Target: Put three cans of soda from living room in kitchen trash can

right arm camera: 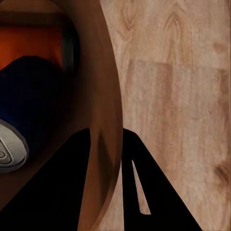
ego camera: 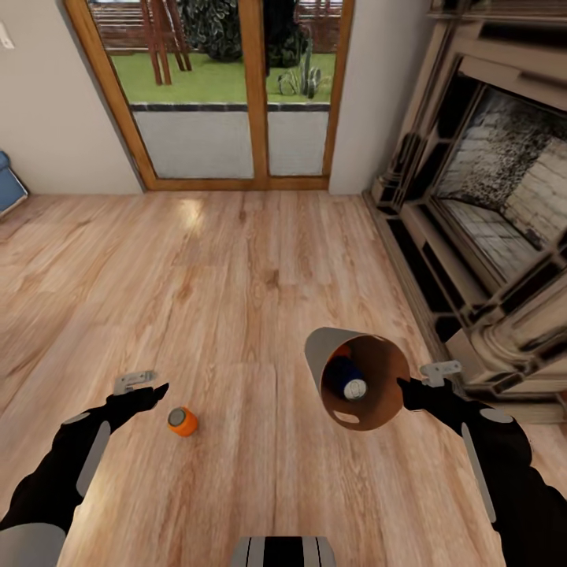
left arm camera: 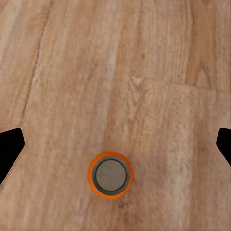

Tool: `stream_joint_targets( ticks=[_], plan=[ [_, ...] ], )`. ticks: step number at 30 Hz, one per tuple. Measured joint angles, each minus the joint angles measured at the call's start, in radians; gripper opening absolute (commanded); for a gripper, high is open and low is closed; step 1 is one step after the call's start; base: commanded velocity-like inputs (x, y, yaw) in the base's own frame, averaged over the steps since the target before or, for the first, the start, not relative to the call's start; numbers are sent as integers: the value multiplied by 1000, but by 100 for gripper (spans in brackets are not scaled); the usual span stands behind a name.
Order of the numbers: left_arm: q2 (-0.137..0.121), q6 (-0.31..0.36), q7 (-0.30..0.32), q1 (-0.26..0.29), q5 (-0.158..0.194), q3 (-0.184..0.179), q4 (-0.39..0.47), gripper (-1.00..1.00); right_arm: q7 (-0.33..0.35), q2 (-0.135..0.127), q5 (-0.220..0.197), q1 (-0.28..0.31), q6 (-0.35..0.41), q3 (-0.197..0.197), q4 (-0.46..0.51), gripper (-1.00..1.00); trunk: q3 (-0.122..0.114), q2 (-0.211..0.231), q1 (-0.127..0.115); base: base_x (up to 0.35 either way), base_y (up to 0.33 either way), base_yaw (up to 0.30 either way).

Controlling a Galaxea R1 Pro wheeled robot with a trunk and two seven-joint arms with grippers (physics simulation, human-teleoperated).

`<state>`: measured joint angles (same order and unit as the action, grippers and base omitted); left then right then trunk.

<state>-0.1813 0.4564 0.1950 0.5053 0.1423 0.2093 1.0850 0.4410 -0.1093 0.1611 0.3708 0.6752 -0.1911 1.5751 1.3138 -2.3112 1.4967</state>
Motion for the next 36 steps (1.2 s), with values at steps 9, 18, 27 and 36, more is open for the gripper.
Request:
stream_joint_targets(
  ticks=[9, 18, 27, 36],
  plan=[
    [0, 1, -2, 4, 2, 5, -9, 100, -6, 7, 1, 0, -1, 4, -2, -100, -1, 0, 0, 26, 0, 249],
    [0, 0, -2, 4, -1, 2, -9, 100, -6, 8, -5, 0, 1, 5, -4, -100, -4, 0, 0, 40, 0, 200],
    [0, -1, -1, 4, 3, 1, -6, 100, -7, 7, -5, 0, 1, 2, -5, -100, -5, 0, 0, 211, -49, 6],
    [4, 21, 7, 6, 1, -9, -4, 100, -6, 6, -3, 0, 0, 2, -5, -100, -5, 0, 0, 95, -84, 0]
  ],
)
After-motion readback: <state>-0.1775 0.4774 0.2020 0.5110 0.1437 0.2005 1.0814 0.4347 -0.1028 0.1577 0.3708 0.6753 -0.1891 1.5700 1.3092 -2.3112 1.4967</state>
